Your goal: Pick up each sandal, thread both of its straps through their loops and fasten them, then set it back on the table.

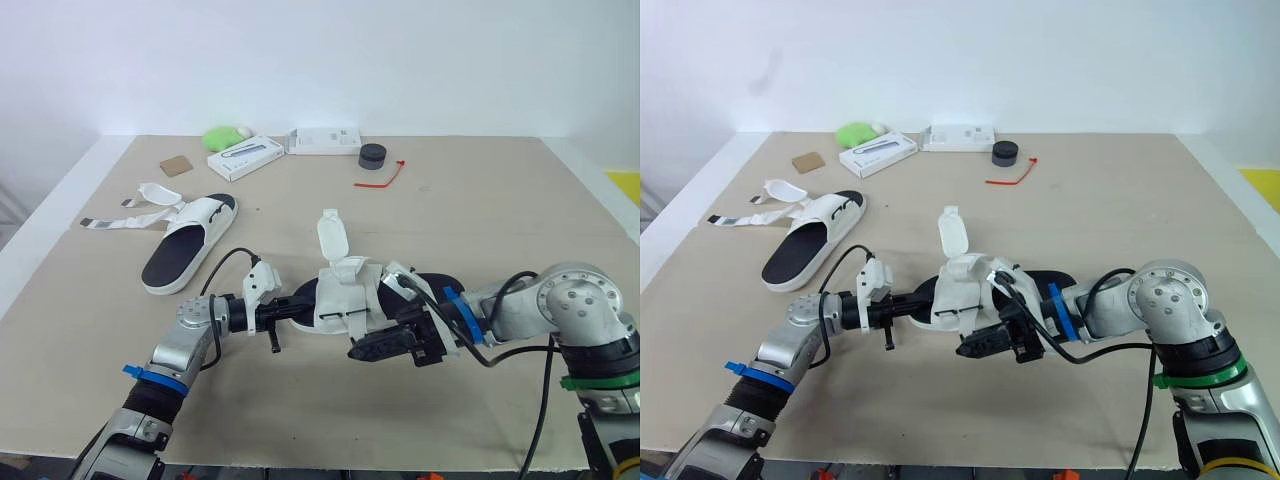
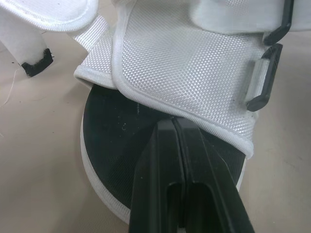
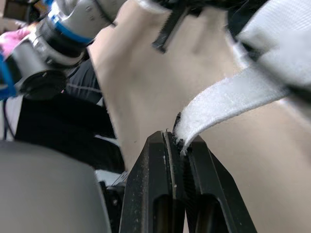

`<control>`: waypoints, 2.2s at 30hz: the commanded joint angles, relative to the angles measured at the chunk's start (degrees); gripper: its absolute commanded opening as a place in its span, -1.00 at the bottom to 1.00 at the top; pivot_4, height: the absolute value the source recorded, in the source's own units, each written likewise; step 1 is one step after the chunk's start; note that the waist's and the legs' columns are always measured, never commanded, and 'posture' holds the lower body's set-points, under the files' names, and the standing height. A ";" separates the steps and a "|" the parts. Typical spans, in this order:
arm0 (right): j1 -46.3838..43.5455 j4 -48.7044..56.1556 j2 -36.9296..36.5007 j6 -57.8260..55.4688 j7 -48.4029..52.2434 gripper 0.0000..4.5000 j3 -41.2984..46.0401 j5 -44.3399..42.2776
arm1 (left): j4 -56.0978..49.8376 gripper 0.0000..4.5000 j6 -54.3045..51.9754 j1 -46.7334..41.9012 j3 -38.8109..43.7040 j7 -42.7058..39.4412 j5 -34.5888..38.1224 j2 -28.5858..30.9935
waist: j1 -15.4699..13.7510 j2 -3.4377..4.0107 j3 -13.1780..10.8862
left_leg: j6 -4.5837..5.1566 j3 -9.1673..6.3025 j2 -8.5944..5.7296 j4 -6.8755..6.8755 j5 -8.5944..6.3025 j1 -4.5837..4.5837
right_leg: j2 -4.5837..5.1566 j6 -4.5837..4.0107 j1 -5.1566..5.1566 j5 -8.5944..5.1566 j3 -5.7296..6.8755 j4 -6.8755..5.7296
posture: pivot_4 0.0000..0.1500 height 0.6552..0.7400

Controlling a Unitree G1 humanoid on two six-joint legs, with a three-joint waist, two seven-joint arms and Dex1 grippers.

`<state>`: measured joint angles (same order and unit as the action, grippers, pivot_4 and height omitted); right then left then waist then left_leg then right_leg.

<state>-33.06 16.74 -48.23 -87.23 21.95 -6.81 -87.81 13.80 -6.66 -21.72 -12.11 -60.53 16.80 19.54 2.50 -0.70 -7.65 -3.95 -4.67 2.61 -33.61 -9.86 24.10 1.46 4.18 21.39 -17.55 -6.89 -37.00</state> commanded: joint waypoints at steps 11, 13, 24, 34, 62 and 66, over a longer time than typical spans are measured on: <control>-4.50 -1.75 -3.82 13.03 1.78 -1.00 1.42 -21.98 | 7.13 -1.00 3.37 4.53 -10.32 -1.39 -13.01 6.19 | 0.26 -0.09 -0.06 | -0.08 0.04 0.04 0.04 -0.08 -0.08 | 0.00 -0.06 0.02 -0.06 0.01 0.01 | 1.00 1.00; -7.48 -6.66 -1.88 15.75 -3.80 -1.00 0.10 -24.04 | 7.62 -1.00 4.14 3.95 -10.53 -1.56 -13.22 6.23 | 0.24 -0.08 -0.05 | -0.07 0.03 0.05 0.09 -0.09 -0.08 | -0.03 -0.10 0.02 -0.08 0.01 0.01 | 1.00 1.00; -12.85 -25.61 10.99 21.49 -32.23 -1.00 -2.34 -22.27 | 8.01 -1.00 6.31 3.19 -10.78 -2.76 -13.42 6.57 | 0.18 -0.13 -0.15 | 0.03 -0.05 0.04 0.11 -0.12 0.07 | -0.13 -0.07 -0.18 -0.12 -0.04 -0.03 | 1.00 1.00; -11.19 -32.46 14.87 22.57 -40.57 -1.00 4.83 -21.93 | 6.55 -1.00 8.01 4.13 -10.55 -3.77 -12.97 7.66 | 0.23 -0.07 -0.12 | 0.09 -0.05 0.06 0.12 -0.11 0.07 | -0.18 -0.08 -0.20 -0.10 -0.04 -0.06 | 1.00 1.00; -2.03 -34.35 22.10 27.97 -60.36 0.47 13.11 -13.18 | 7.30 -1.00 8.95 3.69 -11.07 -3.88 -13.12 8.36 | 0.23 0.03 0.77 | 1.47 -0.09 0.17 0.18 -0.89 -0.85 | -0.38 -0.50 -1.10 -0.64 0.05 -0.10 | 1.00 1.00; -9.70 -34.86 20.92 25.26 -51.12 0.47 15.75 -14.15 | 7.38 -1.00 8.91 3.78 -11.14 -3.95 -13.05 8.17 | 0.26 0.20 0.68 | 1.57 -0.06 0.17 0.17 -0.95 -0.86 | -0.38 -0.59 -1.12 -0.67 0.01 -0.10 | 1.00 1.00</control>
<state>-37.87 -18.35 -25.96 -60.51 -34.60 6.02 -102.07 13.51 6.32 -22.90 -17.56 -62.91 10.52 25.72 2.76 -0.50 -6.97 -2.37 -4.73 2.78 -33.44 -10.81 23.24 1.09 3.59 20.28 -18.23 -6.88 -37.10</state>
